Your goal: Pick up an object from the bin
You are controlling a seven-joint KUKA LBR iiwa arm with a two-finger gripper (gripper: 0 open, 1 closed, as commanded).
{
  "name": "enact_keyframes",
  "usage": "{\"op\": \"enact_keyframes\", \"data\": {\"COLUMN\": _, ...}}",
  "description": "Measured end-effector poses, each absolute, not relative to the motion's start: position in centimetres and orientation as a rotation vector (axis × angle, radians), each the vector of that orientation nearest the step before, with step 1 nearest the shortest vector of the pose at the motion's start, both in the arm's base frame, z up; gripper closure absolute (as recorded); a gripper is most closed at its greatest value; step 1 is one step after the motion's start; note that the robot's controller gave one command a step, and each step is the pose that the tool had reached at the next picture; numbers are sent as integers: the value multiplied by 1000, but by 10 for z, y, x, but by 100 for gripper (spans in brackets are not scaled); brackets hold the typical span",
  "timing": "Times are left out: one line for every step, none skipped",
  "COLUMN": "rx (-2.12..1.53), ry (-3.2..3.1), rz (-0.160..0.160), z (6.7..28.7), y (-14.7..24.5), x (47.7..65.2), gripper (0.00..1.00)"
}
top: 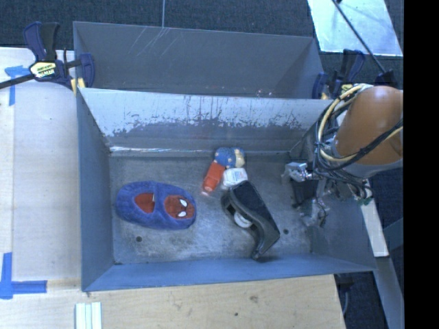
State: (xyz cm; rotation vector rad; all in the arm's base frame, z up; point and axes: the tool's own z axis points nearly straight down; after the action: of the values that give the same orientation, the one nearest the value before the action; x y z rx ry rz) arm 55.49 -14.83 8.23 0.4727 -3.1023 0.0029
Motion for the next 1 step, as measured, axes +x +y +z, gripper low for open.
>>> {"op": "enact_keyframes", "data": {"rx": 711, "ry": -3061, "rz": -1, "z": 74, "y": -122, "x": 556, "gripper": 0}}
